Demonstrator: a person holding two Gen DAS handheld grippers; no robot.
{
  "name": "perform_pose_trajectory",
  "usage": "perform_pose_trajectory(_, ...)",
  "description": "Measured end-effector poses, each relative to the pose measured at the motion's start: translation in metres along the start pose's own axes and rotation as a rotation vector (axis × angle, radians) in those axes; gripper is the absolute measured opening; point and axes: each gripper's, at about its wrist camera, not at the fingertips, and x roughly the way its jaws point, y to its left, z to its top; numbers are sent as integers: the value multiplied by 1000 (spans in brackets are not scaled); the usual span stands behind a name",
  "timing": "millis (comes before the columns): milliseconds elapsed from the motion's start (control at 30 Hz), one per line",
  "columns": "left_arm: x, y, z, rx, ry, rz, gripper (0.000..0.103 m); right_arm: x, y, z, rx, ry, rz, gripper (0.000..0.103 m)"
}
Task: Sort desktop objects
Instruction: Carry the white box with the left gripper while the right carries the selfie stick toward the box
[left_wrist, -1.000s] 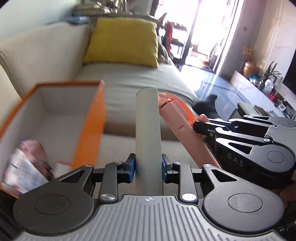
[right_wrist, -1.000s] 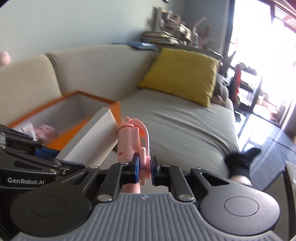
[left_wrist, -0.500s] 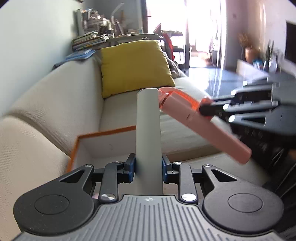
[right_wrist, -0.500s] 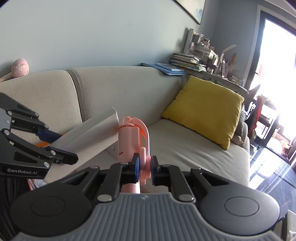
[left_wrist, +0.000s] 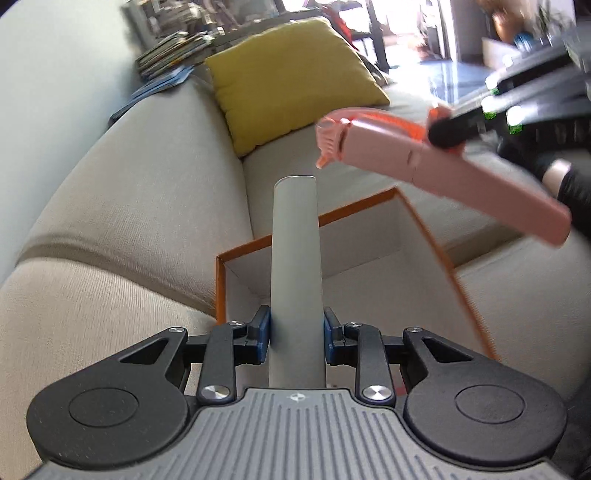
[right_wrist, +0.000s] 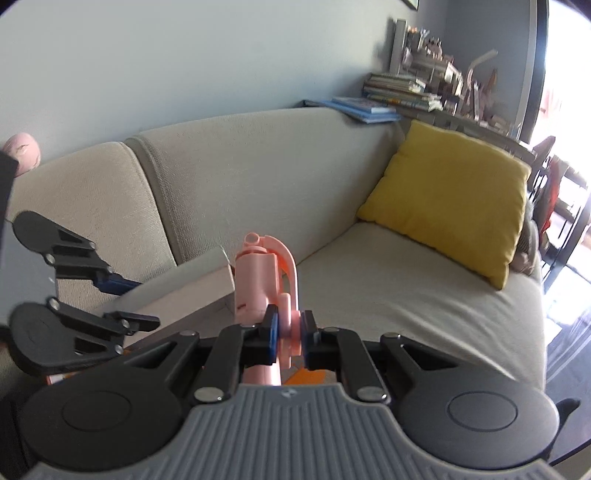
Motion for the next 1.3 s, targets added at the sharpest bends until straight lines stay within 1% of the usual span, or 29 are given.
perform_pose_trajectory(67, 11, -5, 2, 88, 5, -16, 32, 9, -6, 3, 17, 21, 17, 12)
perform_pose_trajectory(133, 21, -17, 3, 200, 12, -31, 32, 18, -12, 5, 25, 42, 36, 12)
perform_pose_trajectory(333, 59, -41, -3, 469, 27, 6, 32, 42, -21, 12, 21, 101, 55, 12)
perform_pose_trajectory(500, 88, -56, -23, 697, 34, 10, 32, 63, -15, 19, -63, 117, 52, 12)
perform_pose_trajectory(533, 92, -60, -28, 756, 25, 11, 32, 66, -13, 19, -81, 119, 50, 12)
perform_pose_trajectory(567, 106, -52, -32, 800, 15, 10, 32, 69, -12, 20, -96, 123, 52, 12)
perform_pose_trajectory(667, 116, -57, -43, 918, -14, 12, 32, 79, -14, 22, -110, 143, 69, 12)
perform_pose_trajectory(733, 121, -59, -51, 978, -33, 14, 32, 84, -17, 23, -109, 158, 79, 12)
perform_pose_trajectory(800, 127, -61, -60, 1045, -44, 34, 32, 87, -17, 23, -117, 165, 79, 12)
perform_pose_trajectory(833, 131, -62, -66, 1087, -47, 60, 32, 89, -16, 23, -120, 168, 78, 12)
perform_pose_trajectory(867, 135, -61, -69, 1109, -47, 81, 33, 90, -15, 23, -124, 170, 78, 12)
perform_pose_trajectory(967, 137, -59, -70, 1086, -46, 58, 33, 91, -12, 23, -124, 176, 84, 12)
perform_pose_trajectory(1067, 136, -62, -73, 1107, -28, 67, 34, 92, -9, 22, -129, 182, 87, 12)
perform_pose_trajectory(1133, 134, -60, -72, 1069, -6, 50, 34, 94, -9, 22, -131, 190, 93, 12)
perform_pose_trajectory(1233, 128, -51, -67, 976, 30, 1, 35, 96, -7, 23, -142, 196, 101, 12)
perform_pose_trajectory(1300, 125, -46, -67, 934, 42, 4, 35, 98, -5, 23, -150, 198, 101, 12)
